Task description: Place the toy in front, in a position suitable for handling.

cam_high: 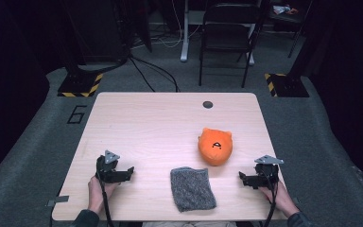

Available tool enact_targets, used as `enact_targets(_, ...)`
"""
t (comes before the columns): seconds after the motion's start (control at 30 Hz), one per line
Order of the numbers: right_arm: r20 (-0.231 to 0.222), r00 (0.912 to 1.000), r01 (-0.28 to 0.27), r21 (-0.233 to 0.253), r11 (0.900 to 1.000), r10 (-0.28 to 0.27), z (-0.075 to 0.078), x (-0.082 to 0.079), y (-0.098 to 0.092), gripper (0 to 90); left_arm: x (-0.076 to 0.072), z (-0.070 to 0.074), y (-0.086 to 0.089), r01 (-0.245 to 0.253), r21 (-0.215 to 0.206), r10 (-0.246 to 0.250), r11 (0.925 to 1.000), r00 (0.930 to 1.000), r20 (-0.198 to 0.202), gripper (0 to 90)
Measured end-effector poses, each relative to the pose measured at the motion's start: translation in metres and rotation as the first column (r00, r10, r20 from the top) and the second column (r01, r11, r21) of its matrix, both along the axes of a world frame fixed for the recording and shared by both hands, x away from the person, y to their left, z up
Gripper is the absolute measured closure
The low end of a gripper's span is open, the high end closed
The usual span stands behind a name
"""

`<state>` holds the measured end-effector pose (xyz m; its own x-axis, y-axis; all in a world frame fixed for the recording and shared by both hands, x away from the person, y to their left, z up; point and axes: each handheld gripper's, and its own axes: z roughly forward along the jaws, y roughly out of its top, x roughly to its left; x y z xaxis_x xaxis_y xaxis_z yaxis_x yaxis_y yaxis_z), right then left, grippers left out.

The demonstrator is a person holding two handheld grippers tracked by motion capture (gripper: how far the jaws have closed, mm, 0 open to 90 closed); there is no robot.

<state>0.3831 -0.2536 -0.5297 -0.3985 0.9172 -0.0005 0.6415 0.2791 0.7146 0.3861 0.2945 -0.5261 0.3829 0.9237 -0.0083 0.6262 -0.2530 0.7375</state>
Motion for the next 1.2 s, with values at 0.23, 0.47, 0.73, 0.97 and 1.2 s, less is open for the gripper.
enact_targets(0.23,0.0,1.0,-0.004,0.0,1.0,0.004,0.0,0.0,0.0,0.0,-0.005,0.018,-0.017,0.052,-0.031,-0.051,0.9982,0.998,0.037,12.0)
enact_targets(0.47,0.0,1.0,-0.001,0.001,1.0,0.001,0.0,0.0,0.0,0.0,-0.016,0.029,-0.037,0.155,-0.04,-0.152,0.9871,0.9859,0.069,11.8)
enact_targets(0.73,0.0,1.0,-0.004,-0.001,1.0,0.004,0.0,0.001,0.0,0.0,-0.026,0.039,-0.072,0.253,-0.038,-0.248,0.9669,0.9636,0.101,11.7)
enact_targets(0.97,-0.002,1.0,-0.008,-0.004,1.0,0.008,0.0,0.001,0.0,0.0,-0.034,0.04,-0.1,0.328,-0.036,-0.324,0.9439,0.9413,0.097,11.7)
enact_targets(1.2,-0.013,0.9999,-0.008,-0.002,1.0,0.008,0.001,0.002,0.0,0.0,-0.039,0.038,-0.132,0.399,-0.029,-0.396,0.9165,0.9148,0.081,11.8)
